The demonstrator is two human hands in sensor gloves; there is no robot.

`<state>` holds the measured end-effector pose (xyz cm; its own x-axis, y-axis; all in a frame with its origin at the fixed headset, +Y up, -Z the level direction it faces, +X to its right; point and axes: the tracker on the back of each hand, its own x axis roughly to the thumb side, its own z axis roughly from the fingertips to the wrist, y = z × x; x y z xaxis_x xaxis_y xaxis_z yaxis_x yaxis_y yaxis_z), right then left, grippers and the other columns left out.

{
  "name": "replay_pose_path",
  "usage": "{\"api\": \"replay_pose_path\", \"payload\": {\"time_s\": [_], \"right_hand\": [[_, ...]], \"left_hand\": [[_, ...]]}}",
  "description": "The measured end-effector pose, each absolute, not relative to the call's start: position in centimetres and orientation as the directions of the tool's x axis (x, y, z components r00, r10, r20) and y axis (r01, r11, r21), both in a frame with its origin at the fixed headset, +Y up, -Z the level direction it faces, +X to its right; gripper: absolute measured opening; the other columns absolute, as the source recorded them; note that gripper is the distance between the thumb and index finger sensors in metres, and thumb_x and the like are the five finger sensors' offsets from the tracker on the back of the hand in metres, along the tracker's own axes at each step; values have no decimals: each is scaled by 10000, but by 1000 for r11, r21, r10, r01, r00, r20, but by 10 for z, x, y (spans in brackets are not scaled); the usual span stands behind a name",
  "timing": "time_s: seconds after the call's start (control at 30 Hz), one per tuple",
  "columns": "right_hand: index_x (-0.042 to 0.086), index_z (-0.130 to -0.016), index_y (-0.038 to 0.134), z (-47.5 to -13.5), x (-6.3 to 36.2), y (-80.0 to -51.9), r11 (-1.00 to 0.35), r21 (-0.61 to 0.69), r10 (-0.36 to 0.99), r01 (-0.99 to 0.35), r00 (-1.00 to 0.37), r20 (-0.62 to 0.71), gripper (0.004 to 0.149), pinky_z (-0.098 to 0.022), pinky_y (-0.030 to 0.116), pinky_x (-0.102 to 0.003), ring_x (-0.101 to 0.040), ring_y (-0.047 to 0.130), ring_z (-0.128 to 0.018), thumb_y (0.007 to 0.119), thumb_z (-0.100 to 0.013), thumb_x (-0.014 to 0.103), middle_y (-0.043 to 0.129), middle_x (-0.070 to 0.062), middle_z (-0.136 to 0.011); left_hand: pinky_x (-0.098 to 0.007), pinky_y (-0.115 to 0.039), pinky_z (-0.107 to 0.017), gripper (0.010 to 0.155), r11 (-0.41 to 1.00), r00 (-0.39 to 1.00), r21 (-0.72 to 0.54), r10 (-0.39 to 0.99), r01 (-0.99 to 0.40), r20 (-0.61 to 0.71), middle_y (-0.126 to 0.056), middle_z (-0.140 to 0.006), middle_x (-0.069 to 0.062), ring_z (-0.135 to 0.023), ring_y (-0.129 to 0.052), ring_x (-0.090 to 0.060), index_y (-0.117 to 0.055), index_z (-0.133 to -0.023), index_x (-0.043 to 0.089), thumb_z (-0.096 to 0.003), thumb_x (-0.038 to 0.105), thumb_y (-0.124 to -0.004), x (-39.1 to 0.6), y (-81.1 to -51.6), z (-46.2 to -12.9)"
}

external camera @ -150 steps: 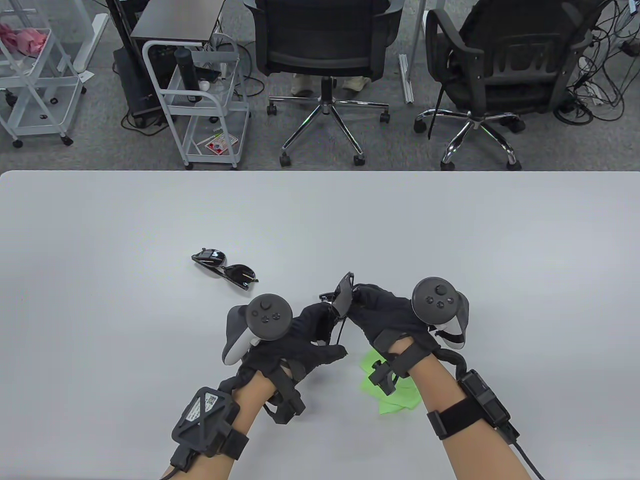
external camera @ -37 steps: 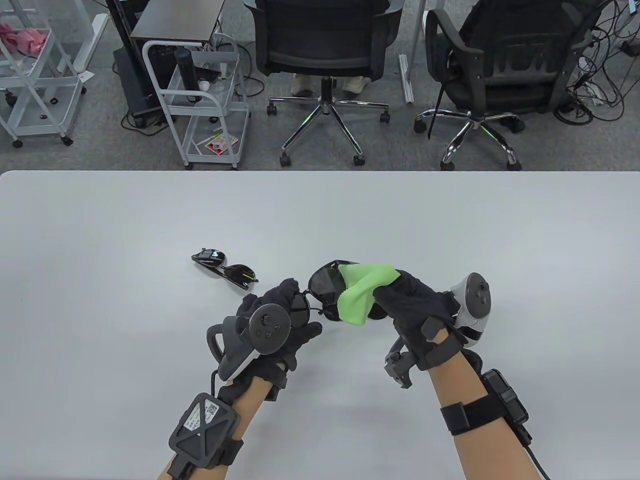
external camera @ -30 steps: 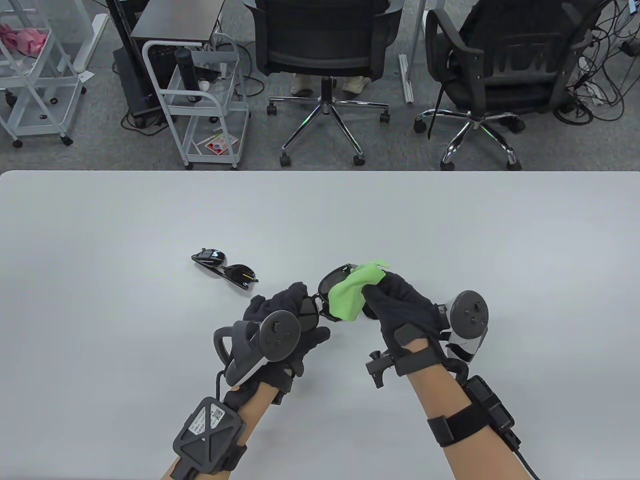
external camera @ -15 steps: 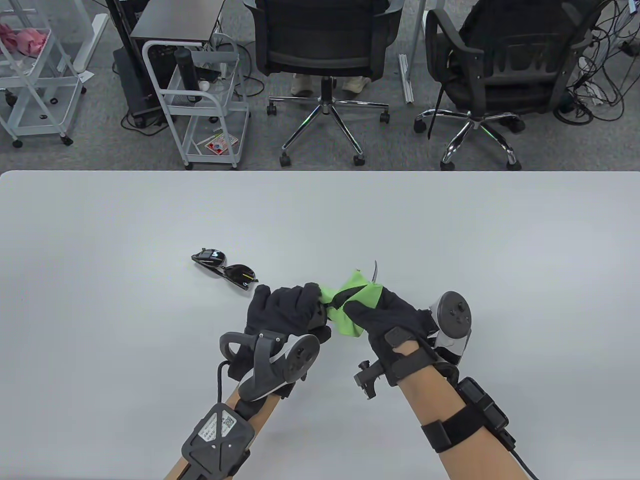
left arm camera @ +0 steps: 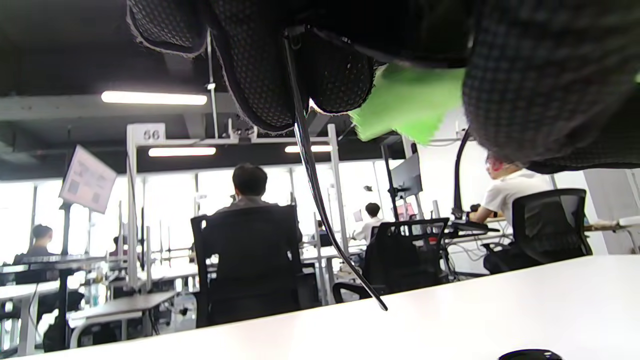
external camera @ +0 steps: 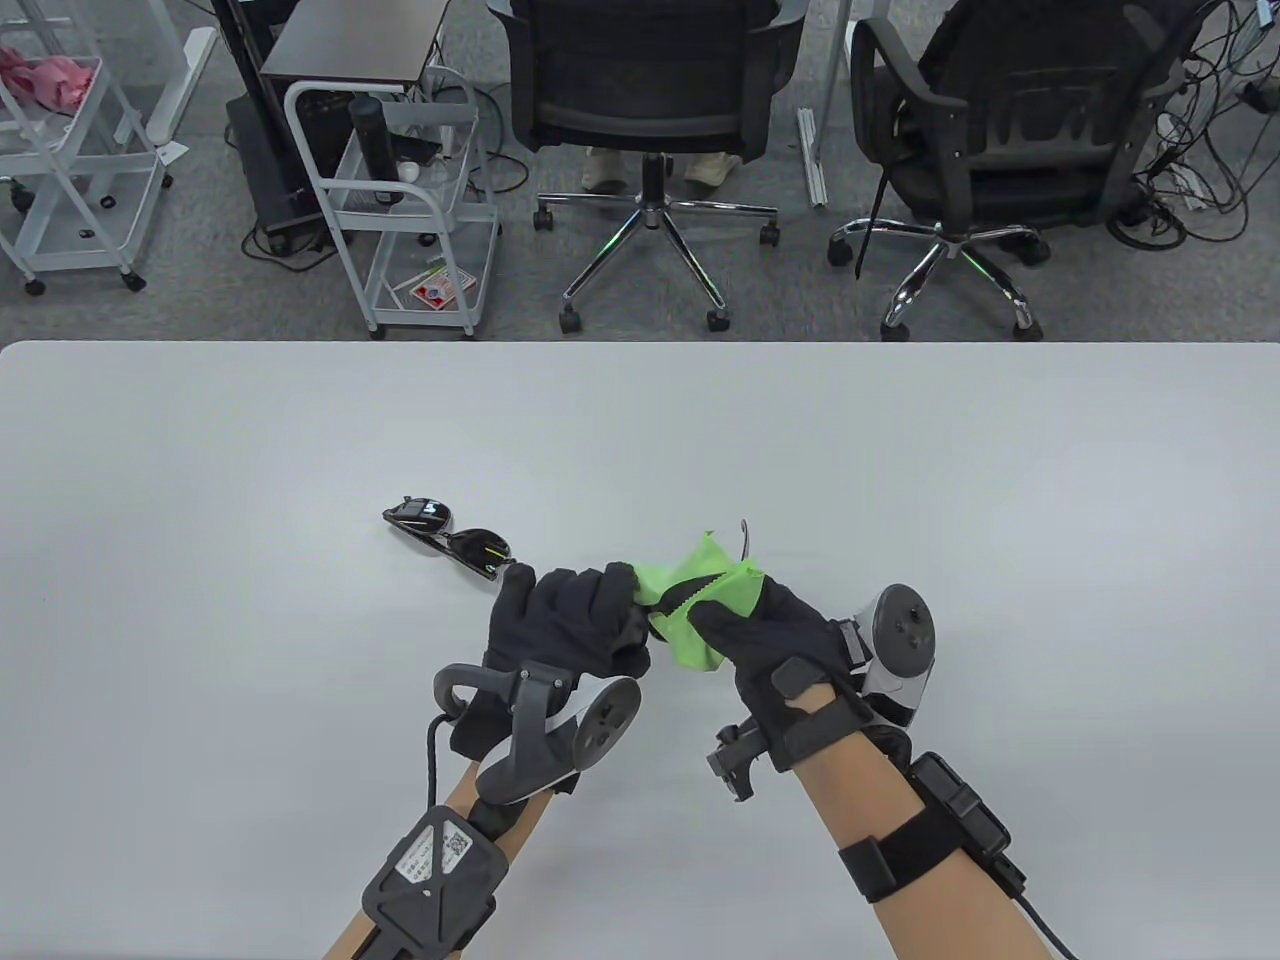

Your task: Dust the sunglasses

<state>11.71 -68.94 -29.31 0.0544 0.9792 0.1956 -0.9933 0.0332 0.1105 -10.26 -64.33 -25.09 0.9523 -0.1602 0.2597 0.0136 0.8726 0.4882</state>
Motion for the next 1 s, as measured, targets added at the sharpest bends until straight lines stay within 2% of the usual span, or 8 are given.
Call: {"api": "replay_pose_path", "payload": {"time_s": [0.1, 0.2, 0.33, 0.43, 0.53, 0.7, 0.87, 1.0], "right_hand": [[187, -651, 946, -290, 123, -693, 32, 19, 982, -999, 35, 186, 391, -560, 781, -521, -206, 1051, -445, 935, -395, 483, 1046, 0, -568], [163, -654, 954, -290, 124, -694, 50, 12, 984, -999, 52, 169, 416, -558, 772, -532, -220, 1050, -447, 866, -427, 501, 1050, -12, -569], [139, -758, 914, -297, 119, -692, 83, 203, 982, -976, 115, 152, 448, -576, 719, -583, -287, 1014, -557, 823, -464, 463, 1006, -64, -697], [111, -919, 767, -303, 115, -689, 73, 388, 979, -919, 140, 146, 500, -596, 668, -620, -340, 937, -727, 870, -457, 272, 881, -103, -881], [136, -830, 843, -298, 117, -689, 4, 216, 987, -976, 39, 156, 441, -582, 714, -588, -290, 998, -626, 918, -411, 252, 955, -64, -778], [159, -679, 939, -293, 126, -689, -34, 39, 982, -999, -26, 185, 387, -549, 776, -542, -226, 1049, -453, 941, -401, 429, 1038, -24, -590], [132, -712, 944, -295, 126, -693, 52, 96, 988, -994, 65, 142, 414, -559, 755, -561, -260, 1044, -494, 816, -458, 433, 1035, -52, -634], [127, -845, 862, -301, 120, -700, 178, 257, 980, -950, 195, 43, 435, -577, 701, -609, -327, 996, -661, 848, -444, 296, 966, -83, -808]], "left_hand": [[-519, -636, -743, 885, 879, 951, 476, -145, -4, 274, -813, -895, 143, -855, -939, -153, -599, -997, 388, -237, 694, -933, -97, -644, -251], [-517, -639, -744, 889, 884, 951, 467, -144, -1, 275, -816, -898, 143, -852, -942, -152, -598, -1002, 386, -238, 698, -928, -96, -645, -251], [-518, -644, -740, 888, 888, 958, 460, -131, -1, 256, -820, -900, 129, -851, -945, -160, -601, -1002, 382, -238, 692, -930, -105, -644, -254], [-519, -643, -740, 890, 898, 964, 440, -106, -13, 244, -821, -905, 128, -852, -946, -164, -597, -1008, 384, -241, 690, -929, -111, -645, -258], [-520, -641, -742, 894, 898, 957, 440, -132, 6, 257, -815, -908, 130, -854, -943, -163, -593, -1007, 384, -238, 691, -929, -107, -647, -257], [-513, -638, -747, 910, 893, 946, 449, -167, 25, 279, -801, -913, 141, -856, -938, -145, -563, -1017, 376, -241, 688, -922, -98, -648, -254], [-516, -629, -752, 919, 894, 948, 448, -154, 14, 278, -796, -926, 133, -860, -934, -146, -557, -1024, 364, -242, 677, -924, -100, -646, -253], [-518, -622, -756, 931, 896, 945, 442, -174, 35, 278, -788, -941, 149, -865, -931, -145, -543, -1033, 361, -243, 662, -932, -107, -649, -257]]}}
